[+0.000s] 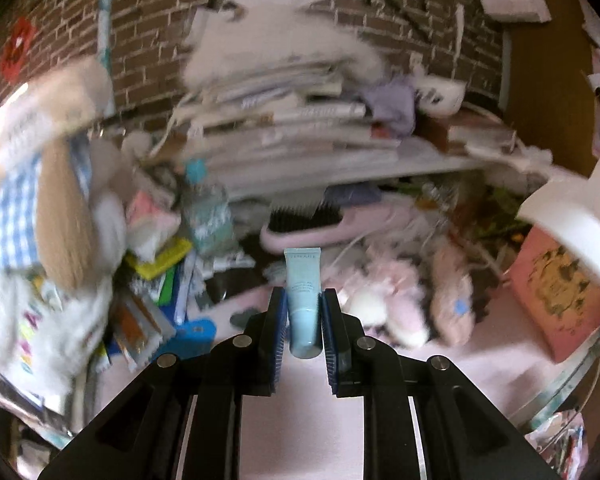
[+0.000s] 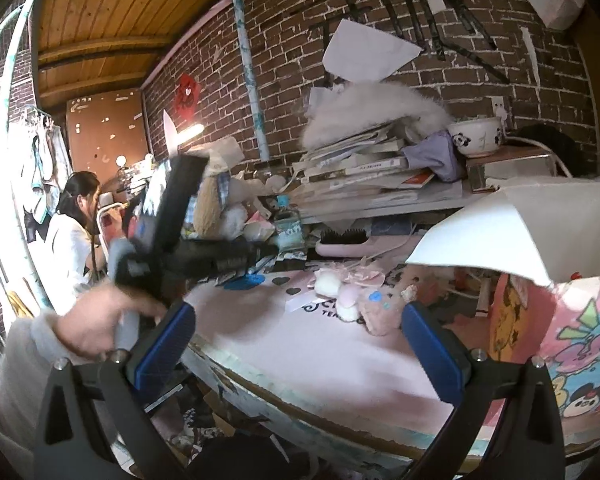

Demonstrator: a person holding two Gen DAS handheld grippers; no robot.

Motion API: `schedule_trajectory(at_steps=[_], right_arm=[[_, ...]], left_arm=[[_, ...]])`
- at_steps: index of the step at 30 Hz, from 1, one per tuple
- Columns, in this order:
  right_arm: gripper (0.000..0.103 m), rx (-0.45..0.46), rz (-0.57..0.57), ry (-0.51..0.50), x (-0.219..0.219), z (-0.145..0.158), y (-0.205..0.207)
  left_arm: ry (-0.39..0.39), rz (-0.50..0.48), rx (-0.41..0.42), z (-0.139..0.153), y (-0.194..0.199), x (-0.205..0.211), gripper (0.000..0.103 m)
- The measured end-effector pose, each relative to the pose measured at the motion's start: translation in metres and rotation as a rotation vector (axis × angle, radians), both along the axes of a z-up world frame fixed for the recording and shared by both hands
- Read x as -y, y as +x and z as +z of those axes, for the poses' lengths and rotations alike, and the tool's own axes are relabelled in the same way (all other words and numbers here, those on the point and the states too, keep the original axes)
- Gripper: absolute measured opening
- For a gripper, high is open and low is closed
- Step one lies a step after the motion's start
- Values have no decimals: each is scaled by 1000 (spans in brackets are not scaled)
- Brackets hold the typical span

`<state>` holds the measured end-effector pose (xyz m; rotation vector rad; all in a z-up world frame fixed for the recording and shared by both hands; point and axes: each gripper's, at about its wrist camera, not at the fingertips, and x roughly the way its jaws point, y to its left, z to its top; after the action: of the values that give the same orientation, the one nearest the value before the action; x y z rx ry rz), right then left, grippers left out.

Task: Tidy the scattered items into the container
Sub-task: 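Carry the tube over the white box with the left gripper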

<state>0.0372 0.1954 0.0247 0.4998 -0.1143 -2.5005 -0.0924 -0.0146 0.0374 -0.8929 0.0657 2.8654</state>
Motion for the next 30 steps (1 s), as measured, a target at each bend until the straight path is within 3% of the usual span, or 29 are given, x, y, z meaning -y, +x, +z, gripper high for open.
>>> schedule_trajectory(at_steps=[7, 18, 30], right_arm=[[103, 39, -3, 12, 1, -11, -7], [103, 70, -34, -6, -12, -18, -13], [103, 71, -58, -24, -23, -17, -11]], left_arm=[[-20, -110, -84, 47, 6, -38, 12], [-82, -333, -154, 94, 8, -124, 12], [-134, -591, -62, 102, 3, -211, 12]])
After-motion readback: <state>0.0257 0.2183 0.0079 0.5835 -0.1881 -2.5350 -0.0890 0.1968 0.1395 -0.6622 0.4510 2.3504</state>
